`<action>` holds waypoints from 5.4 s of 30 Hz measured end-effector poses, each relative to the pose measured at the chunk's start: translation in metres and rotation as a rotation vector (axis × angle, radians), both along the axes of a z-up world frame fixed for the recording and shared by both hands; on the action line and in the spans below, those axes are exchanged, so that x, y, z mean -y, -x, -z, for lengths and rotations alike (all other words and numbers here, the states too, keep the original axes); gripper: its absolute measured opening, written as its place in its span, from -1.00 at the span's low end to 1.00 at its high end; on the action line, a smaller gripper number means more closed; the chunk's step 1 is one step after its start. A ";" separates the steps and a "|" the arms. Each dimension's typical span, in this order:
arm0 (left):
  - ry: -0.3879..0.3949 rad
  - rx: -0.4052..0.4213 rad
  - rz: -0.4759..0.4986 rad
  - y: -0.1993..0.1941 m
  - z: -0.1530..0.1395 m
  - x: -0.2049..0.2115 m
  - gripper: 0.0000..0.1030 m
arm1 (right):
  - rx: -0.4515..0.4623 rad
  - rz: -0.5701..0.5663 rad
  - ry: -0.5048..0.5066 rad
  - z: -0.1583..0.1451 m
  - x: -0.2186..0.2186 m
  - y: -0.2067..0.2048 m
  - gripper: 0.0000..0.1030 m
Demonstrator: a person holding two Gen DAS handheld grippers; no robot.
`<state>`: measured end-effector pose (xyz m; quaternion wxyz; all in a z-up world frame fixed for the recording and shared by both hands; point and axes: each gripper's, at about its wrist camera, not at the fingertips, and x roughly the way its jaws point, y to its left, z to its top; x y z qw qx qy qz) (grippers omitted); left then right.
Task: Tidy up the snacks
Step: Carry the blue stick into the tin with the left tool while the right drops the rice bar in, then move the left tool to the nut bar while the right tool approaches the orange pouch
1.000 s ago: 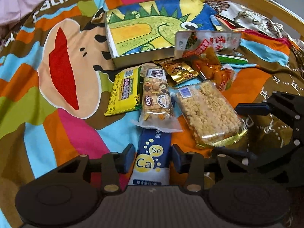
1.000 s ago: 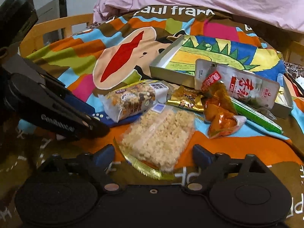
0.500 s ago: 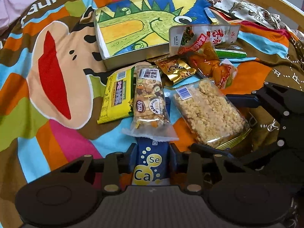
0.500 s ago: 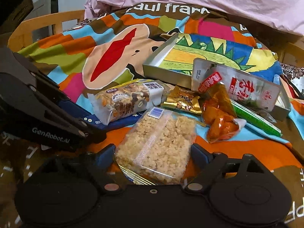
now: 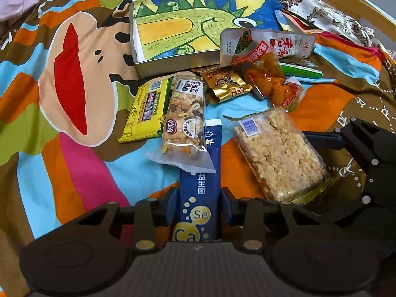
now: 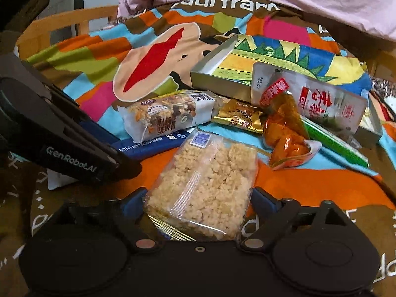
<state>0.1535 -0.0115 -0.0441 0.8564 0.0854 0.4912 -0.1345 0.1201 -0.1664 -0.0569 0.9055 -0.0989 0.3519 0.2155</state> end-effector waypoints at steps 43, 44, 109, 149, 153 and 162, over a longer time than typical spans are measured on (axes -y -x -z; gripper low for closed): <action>0.133 0.197 -0.085 0.070 -0.050 0.016 -0.36 | 0.556 -0.159 0.421 -0.034 0.032 0.069 0.66; 0.137 0.208 -0.085 0.066 -0.053 0.017 -0.36 | 0.567 -0.154 0.428 -0.038 0.033 0.065 0.66; 0.215 0.478 -0.136 -0.142 -0.071 0.087 0.91 | 0.485 0.217 -0.081 -0.103 0.156 -0.108 0.98; 0.224 0.523 -0.316 0.097 -0.047 -0.014 0.99 | 0.262 0.095 -0.112 -0.065 0.082 0.076 0.99; 0.206 0.495 -0.310 0.097 -0.038 -0.014 0.99 | 0.234 0.102 -0.100 -0.058 0.079 0.072 0.99; 0.138 0.461 -0.282 0.082 -0.026 -0.011 0.99 | 0.146 0.118 -0.086 -0.037 0.080 0.058 0.99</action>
